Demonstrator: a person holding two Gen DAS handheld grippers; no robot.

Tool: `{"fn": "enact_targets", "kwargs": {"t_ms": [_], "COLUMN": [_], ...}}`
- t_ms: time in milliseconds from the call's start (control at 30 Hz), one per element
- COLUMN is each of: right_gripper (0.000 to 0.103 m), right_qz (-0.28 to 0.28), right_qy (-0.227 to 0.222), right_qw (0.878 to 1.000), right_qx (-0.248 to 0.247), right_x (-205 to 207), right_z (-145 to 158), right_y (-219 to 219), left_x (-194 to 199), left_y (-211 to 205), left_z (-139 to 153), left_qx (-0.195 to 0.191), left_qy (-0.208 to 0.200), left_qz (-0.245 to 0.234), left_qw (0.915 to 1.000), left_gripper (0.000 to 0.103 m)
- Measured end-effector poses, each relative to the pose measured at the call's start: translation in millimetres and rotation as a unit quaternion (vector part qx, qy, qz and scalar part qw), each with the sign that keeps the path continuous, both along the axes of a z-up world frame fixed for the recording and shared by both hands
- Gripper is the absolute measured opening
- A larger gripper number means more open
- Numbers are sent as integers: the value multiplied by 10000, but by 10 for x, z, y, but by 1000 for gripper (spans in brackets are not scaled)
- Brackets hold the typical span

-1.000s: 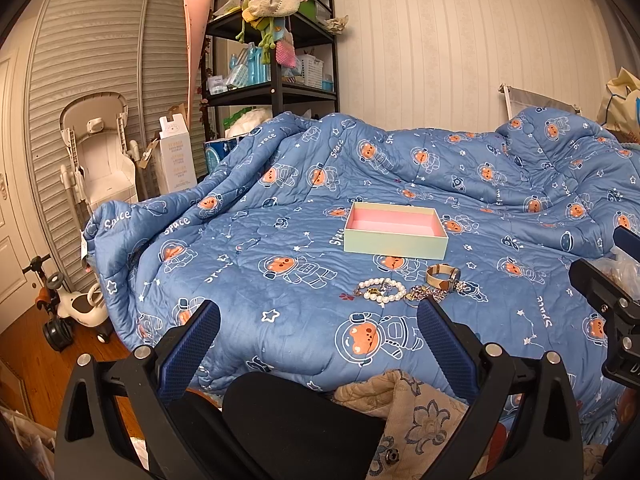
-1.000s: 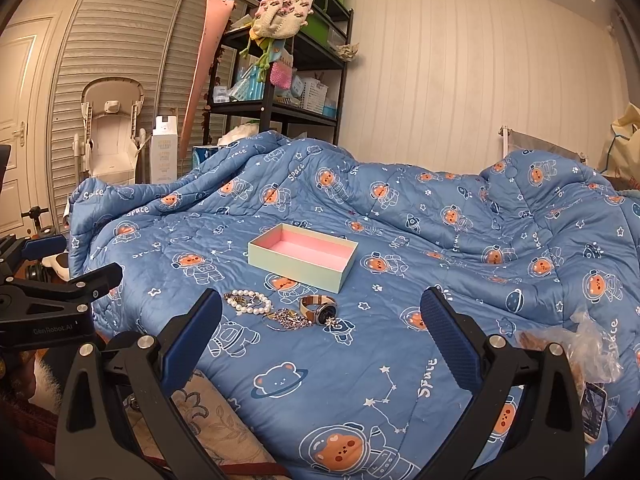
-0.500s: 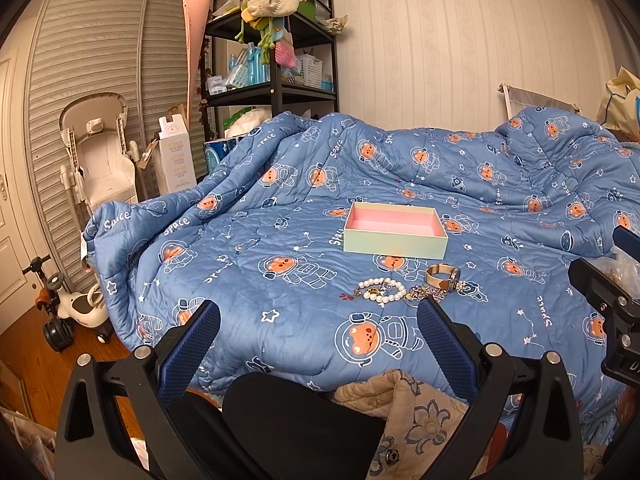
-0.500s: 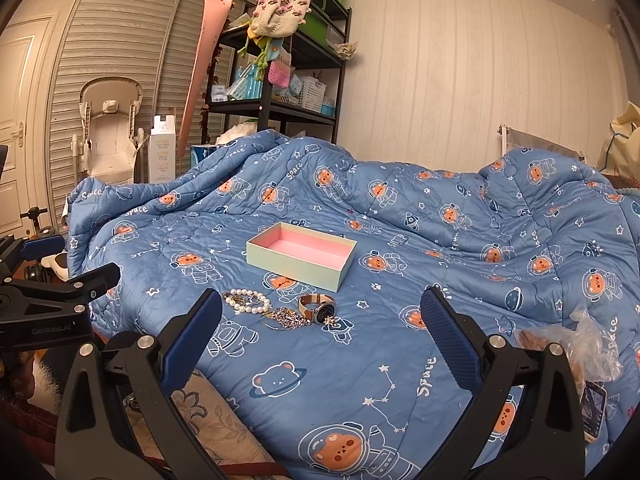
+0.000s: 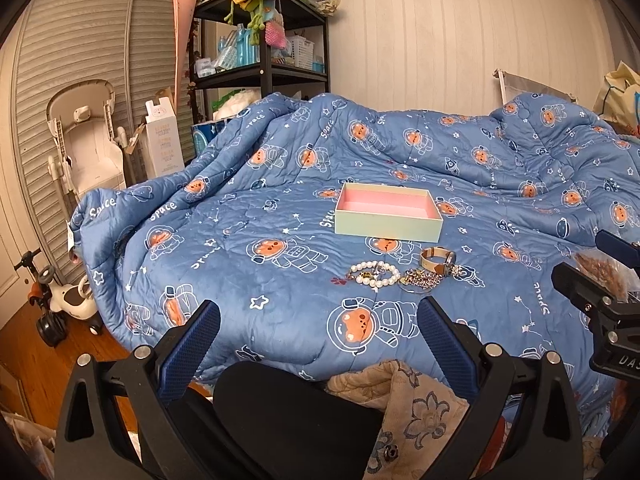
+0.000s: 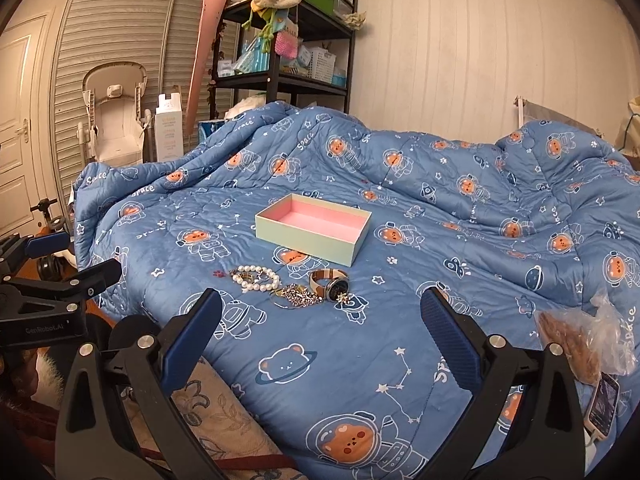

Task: Organize jewelry
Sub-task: 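Move both tools down toward the jewelry pile beside the pink box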

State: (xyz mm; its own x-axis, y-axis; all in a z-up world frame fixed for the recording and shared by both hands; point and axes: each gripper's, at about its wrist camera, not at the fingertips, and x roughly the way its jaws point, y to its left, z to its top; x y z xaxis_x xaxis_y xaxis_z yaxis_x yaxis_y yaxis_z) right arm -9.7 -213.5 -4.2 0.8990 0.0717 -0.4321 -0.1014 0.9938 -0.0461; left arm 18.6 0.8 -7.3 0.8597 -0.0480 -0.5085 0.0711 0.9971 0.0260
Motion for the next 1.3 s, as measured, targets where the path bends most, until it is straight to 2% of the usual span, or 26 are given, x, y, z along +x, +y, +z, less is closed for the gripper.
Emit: {"fn": "enact_targets", "kwargs": {"t_ms": [333, 433, 600, 833, 933, 1033, 1100, 1167, 1200, 1300], "right_gripper": [98, 98, 98, 98, 91, 79, 75, 72, 70, 59], "right_qz": [213, 234, 198, 167, 209, 300, 371, 445, 474, 585], "right_qy": [1003, 1230, 1561, 1971, 2040, 2210, 2366, 2525, 2638, 2935], "right_qw": [9945, 9917, 9855, 9764, 9756, 9725, 9685, 9641, 9610, 9516], "right_qx": [212, 280, 637, 865, 787, 668, 689, 694, 686, 700], "right_x": [598, 826, 1170, 1690, 1931, 2185, 2350, 2502, 2576, 2736], "right_z": [-350, -464, -557, -654, -643, -652, -668, -700, -725, -818], "right_y": [-150, -209, -386, -523, -525, -509, -507, -509, -507, -502], "left_x": [513, 713, 1036, 1448, 1616, 1796, 1918, 2030, 2080, 2228], "left_y": [149, 129, 25, -61, -33, -17, -23, -73, -102, -189], "left_z": [-299, -419, -582, -753, -775, -754, -735, -725, -721, -748], "left_qx": [-275, -246, -240, 73, -144, -358, -402, -362, -307, -195], "left_qy": [833, 1081, 1464, 1861, 1981, 2016, 2009, 2031, 2024, 2156], "left_qz": [-166, -230, -602, -512, -613, -819, -922, -1085, -1176, -1476], "left_qw": [9960, 9936, 9871, 9812, 9782, 9754, 9744, 9725, 9717, 9651], "left_gripper": [97, 97, 97, 97, 96, 94, 87, 73, 71, 57]}}
